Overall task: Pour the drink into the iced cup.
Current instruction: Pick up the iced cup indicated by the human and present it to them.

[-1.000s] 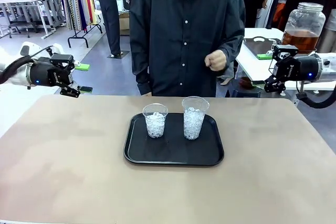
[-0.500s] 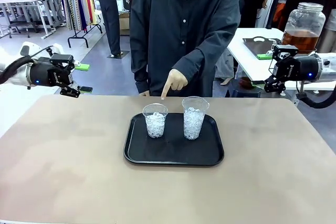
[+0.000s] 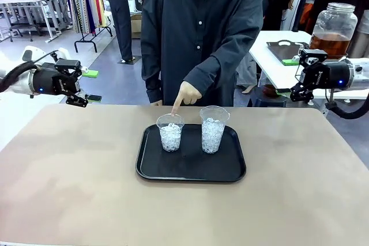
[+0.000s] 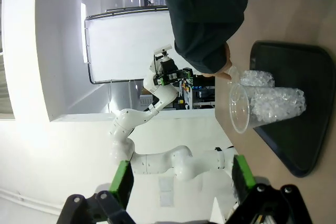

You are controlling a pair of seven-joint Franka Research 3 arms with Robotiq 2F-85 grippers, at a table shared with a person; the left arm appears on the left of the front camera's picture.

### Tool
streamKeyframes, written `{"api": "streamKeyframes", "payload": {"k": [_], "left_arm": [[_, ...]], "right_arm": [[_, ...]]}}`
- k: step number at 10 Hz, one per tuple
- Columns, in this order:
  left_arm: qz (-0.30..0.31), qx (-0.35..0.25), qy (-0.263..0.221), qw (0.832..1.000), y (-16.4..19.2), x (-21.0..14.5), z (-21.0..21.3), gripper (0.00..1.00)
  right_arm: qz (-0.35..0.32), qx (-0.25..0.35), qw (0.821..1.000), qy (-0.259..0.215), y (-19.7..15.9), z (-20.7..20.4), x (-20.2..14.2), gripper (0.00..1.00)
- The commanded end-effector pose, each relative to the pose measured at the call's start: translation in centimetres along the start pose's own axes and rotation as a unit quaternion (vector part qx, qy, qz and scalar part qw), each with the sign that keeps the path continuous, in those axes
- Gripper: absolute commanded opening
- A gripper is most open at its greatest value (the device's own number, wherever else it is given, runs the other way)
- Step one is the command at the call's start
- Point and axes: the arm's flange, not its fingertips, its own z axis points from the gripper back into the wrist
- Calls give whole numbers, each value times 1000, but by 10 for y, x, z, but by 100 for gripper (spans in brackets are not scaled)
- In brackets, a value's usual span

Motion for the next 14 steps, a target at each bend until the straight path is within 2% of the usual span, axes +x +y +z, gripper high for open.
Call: {"api": "streamKeyframes", "payload": {"k": [1,3,4,5,7,9,11,12,14], "left_arm": [[0,1,1,1000,0,-1,1,100],[0,0,0,1000,0,0,0,100],[-46,3,11,999,3,0,-2,100],[-122,0,26,992,3,1,-2,100],[-253,-5,37,967,3,2,-1,100],[-323,5,31,946,5,5,1,100],[-356,8,43,933,5,4,2,100],[-323,9,34,946,-2,5,-1,100],[-323,9,34,946,-2,5,-1,100]], "right_arm": [[1,0,1000,0,0,0,0,100],[1,0,1000,0,0,0,0,100],[1,0,1000,0,0,0,0,100],[1,0,1000,0,0,0,0,100],[1,0,1000,0,0,0,0,100],[1,0,1000,0,0,0,0,100],[1,0,1000,0,0,0,0,100],[1,0,1000,0,0,0,0,100],[1,0,1000,0,0,0,0,100]]}}
